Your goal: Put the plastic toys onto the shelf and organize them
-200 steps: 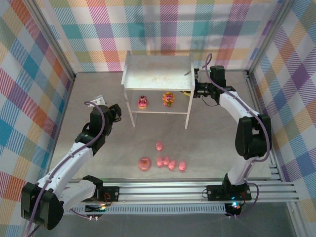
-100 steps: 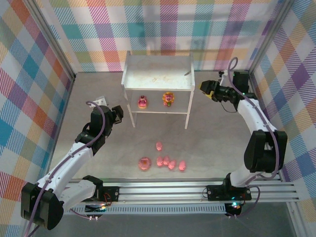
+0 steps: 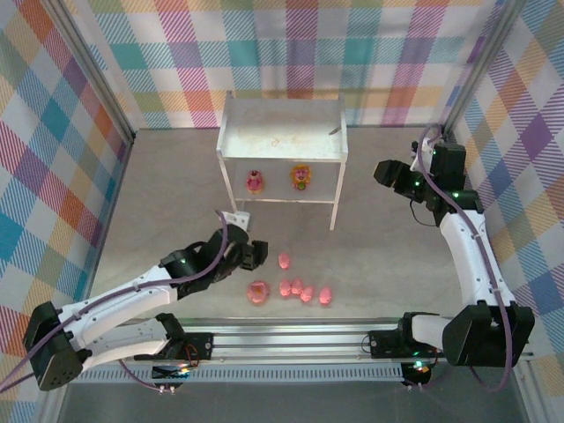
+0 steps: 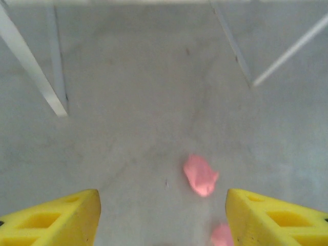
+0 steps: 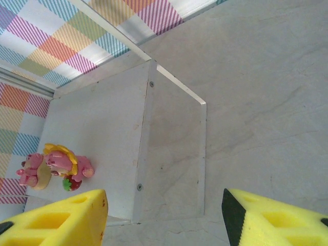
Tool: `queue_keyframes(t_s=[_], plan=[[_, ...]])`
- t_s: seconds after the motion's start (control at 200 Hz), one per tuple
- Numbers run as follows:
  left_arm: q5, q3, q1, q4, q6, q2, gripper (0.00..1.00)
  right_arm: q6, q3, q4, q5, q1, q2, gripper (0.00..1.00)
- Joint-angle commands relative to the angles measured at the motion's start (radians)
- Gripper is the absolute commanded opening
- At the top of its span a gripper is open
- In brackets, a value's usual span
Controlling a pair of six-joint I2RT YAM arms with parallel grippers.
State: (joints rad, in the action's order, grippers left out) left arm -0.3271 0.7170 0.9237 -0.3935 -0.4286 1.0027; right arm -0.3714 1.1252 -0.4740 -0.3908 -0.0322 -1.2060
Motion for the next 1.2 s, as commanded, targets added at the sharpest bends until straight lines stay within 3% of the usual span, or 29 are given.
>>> queue_keyframes(t_s=[0.0,0.16,0.465,0.91,1.195], plan=[[-0.023,-0.012,0.045,-0.124,-0.084,0.008,0.65,0.026,-0.016,-0.032,0.010,0.003,0.028,0.62],[0.050,-0.083,0.059,-0.126,-0.172,0.040,0.66,0.025,-0.027,-0.026,0.001,0.003,0.066,0.63],[0.103,-0.052,0.170,-0.243,-0.303,0.125,0.66,0.026,-0.030,-0.025,-0.029,0.004,0.092,0.63],[0.097,0.010,0.196,-0.240,-0.285,0.325,0.70,0.018,-0.033,-0.005,-0.045,0.004,0.110,0.63],[0.176,-0.007,0.168,-0.163,-0.262,0.389,0.73,0.011,-0.042,0.006,-0.043,0.004,0.112,0.63]])
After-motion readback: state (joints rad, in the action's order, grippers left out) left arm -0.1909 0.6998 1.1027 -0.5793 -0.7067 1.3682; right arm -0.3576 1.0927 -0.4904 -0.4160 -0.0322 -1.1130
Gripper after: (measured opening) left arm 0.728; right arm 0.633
